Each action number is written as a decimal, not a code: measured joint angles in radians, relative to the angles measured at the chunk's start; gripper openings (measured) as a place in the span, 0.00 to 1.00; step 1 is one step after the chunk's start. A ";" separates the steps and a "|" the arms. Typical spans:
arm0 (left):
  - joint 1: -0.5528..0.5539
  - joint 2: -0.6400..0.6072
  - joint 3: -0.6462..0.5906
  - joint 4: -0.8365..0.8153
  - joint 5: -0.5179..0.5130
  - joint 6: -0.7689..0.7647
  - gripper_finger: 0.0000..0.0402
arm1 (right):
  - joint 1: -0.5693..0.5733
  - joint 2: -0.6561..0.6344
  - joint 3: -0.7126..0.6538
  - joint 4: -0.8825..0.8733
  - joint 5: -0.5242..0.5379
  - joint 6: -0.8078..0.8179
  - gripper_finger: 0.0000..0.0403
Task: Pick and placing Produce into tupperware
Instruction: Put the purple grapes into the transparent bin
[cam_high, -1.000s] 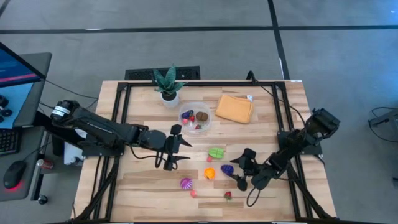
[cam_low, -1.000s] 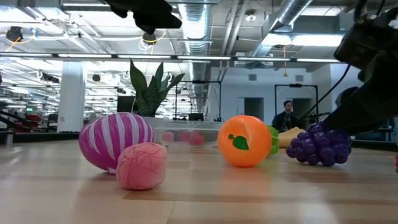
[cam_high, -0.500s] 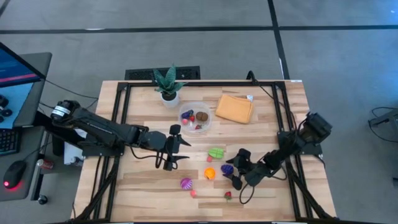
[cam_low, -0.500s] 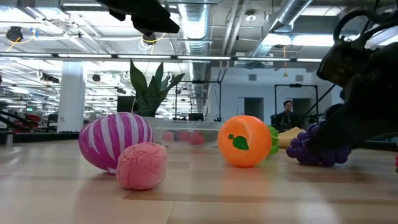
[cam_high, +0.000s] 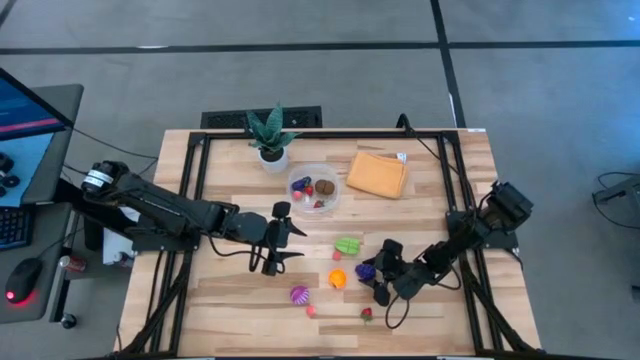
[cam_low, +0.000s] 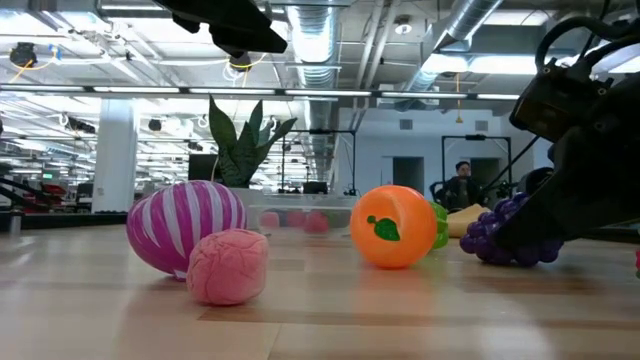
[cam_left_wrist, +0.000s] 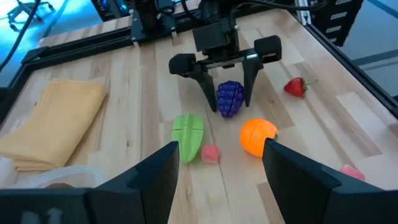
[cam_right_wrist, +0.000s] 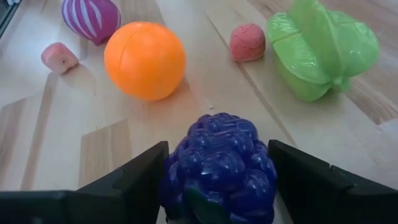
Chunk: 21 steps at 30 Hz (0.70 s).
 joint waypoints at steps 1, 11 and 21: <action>0.000 0.000 0.000 0.000 0.000 -0.002 0.55 | 0.000 0.000 0.000 0.000 0.000 0.000 0.72; 0.000 0.000 0.000 -0.001 0.000 -0.005 0.55 | 0.000 -0.001 0.000 0.000 0.005 -0.002 0.65; 0.000 0.000 0.000 -0.005 0.000 -0.005 0.55 | 0.000 -0.002 0.000 0.000 0.008 -0.004 0.59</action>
